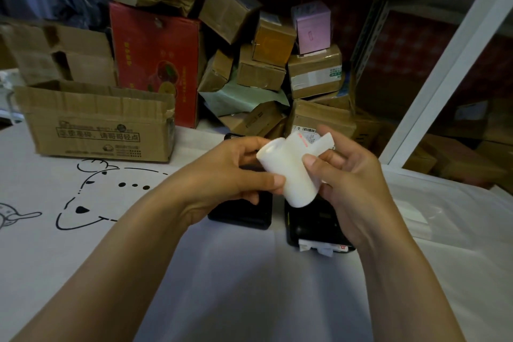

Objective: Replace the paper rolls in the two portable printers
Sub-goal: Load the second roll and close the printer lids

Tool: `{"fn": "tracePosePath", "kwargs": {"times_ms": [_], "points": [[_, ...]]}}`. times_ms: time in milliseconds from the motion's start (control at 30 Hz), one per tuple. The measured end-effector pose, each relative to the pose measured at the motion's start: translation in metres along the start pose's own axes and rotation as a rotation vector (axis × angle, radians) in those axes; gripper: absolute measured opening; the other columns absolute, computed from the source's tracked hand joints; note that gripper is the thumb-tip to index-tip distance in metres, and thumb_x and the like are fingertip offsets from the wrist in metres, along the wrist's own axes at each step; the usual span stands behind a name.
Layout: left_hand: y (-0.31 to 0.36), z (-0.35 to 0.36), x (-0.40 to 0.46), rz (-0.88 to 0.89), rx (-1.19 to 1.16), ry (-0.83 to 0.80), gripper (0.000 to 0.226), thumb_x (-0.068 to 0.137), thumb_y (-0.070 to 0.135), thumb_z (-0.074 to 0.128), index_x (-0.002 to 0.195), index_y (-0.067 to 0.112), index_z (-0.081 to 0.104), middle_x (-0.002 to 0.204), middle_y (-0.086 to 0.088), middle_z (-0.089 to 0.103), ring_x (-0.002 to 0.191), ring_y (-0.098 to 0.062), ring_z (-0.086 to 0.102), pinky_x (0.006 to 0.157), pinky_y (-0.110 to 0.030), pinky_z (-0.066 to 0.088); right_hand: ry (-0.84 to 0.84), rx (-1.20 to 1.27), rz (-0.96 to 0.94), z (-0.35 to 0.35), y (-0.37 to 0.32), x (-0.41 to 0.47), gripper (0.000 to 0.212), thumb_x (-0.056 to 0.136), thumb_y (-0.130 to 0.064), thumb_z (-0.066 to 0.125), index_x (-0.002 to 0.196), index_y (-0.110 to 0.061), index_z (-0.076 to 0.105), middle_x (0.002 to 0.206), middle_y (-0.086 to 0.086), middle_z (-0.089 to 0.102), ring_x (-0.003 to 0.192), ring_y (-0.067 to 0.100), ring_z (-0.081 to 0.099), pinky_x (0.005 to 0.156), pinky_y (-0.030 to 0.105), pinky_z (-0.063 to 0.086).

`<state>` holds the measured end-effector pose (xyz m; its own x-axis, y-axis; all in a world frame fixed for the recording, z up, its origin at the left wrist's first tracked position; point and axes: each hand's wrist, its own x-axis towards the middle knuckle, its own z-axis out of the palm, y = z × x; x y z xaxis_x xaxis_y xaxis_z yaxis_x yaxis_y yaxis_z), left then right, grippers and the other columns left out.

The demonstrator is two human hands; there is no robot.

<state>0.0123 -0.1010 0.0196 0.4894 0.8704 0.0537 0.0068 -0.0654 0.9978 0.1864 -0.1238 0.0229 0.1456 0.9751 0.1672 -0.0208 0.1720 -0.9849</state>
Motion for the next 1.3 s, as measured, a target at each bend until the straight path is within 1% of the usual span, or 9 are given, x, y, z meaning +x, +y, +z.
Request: {"fn": "tracePosePath", "kwargs": {"times_ms": [133,400,500,600,701,867,1034,1201,1301], "points": [[-0.003,0.006,0.005,-0.008,-0.061,0.06,0.037,0.073,0.04,0.065,0.108,0.025,0.065,0.105,0.003,0.073,0.105,-0.016,0.065,0.095,-0.036,0.05,-0.001,0.311,0.167,0.008,0.007,0.003,0.044,0.089,-0.001,0.058,0.131,-0.015,0.056,0.116,0.006,0.068,0.103,0.024,0.068,0.082,0.043,0.059],[-0.007,-0.004,-0.005,-0.056,-0.12,0.232,0.034,0.088,0.038,0.056,0.119,0.024,0.053,0.109,-0.001,0.065,0.094,-0.013,0.066,0.066,-0.023,0.059,-0.138,0.133,0.216,-0.002,0.003,0.003,0.051,0.083,0.002,0.064,0.126,-0.026,0.059,0.106,0.002,0.07,0.097,0.021,0.069,0.081,0.034,0.059],[-0.002,-0.017,-0.012,-0.111,0.1,0.142,0.041,0.085,0.039,0.057,0.122,0.023,0.051,0.109,-0.003,0.061,0.094,-0.015,0.064,0.06,-0.019,0.055,-0.377,-0.068,0.211,-0.004,0.001,-0.003,0.047,0.078,-0.02,0.07,0.124,-0.027,0.061,0.107,-0.002,0.072,0.101,0.016,0.068,0.089,0.034,0.056],[0.006,-0.021,-0.014,-0.113,0.442,0.015,0.041,0.082,0.039,0.062,0.118,0.023,0.054,0.104,0.0,0.059,0.089,-0.012,0.061,0.06,-0.017,0.052,-0.384,-0.114,0.206,0.008,0.008,-0.006,0.053,0.064,-0.05,0.066,0.113,-0.028,0.067,0.106,-0.006,0.071,0.098,0.01,0.067,0.085,0.029,0.057],[0.007,-0.023,-0.014,-0.142,0.571,-0.038,0.037,0.079,0.039,0.067,0.111,0.023,0.057,0.099,0.002,0.061,0.087,-0.011,0.06,0.066,-0.021,0.051,-0.411,-0.18,0.198,0.022,0.019,-0.009,0.043,0.074,-0.048,0.065,0.108,-0.021,0.069,0.095,-0.001,0.075,0.088,0.012,0.071,0.072,0.026,0.057],[-0.016,-0.035,-0.023,-0.356,0.055,0.022,0.038,0.081,0.02,0.069,0.118,0.013,0.061,0.11,-0.008,0.07,0.1,-0.02,0.067,0.082,-0.028,0.058,-0.302,-0.09,0.35,0.031,0.04,-0.01,0.03,0.087,-0.032,0.066,0.109,-0.013,0.068,0.101,0.011,0.073,0.093,0.025,0.07,0.071,0.033,0.057],[-0.052,-0.021,-0.034,-0.42,-0.41,0.272,0.032,0.089,0.011,0.06,0.121,0.004,0.056,0.111,-0.019,0.067,0.092,-0.028,0.067,0.071,-0.037,0.058,-0.199,-0.143,0.394,0.039,0.057,-0.019,0.028,0.087,-0.03,0.067,0.112,-0.017,0.064,0.1,0.007,0.069,0.093,0.024,0.067,0.07,0.036,0.058],[-0.066,-0.01,-0.026,-0.328,-0.308,0.541,0.052,0.083,0.011,0.069,0.13,0.008,0.047,0.123,-0.016,0.058,0.102,-0.032,0.063,0.074,-0.044,0.059,-0.167,-0.153,0.357,0.038,0.055,-0.016,0.02,0.088,-0.024,0.066,0.106,-0.015,0.064,0.096,0.004,0.068,0.089,0.019,0.068,0.068,0.036,0.061],[-0.057,-0.012,-0.014,-0.181,-0.092,0.559,0.037,0.081,0.009,0.071,0.116,0.007,0.06,0.101,-0.007,0.067,0.085,-0.019,0.065,0.065,-0.025,0.057,-0.146,-0.21,0.275,0.034,0.053,-0.007,0.025,0.088,-0.018,0.067,0.11,-0.008,0.064,0.099,0.008,0.068,0.087,0.017,0.068,0.061,0.027,0.06]]}}
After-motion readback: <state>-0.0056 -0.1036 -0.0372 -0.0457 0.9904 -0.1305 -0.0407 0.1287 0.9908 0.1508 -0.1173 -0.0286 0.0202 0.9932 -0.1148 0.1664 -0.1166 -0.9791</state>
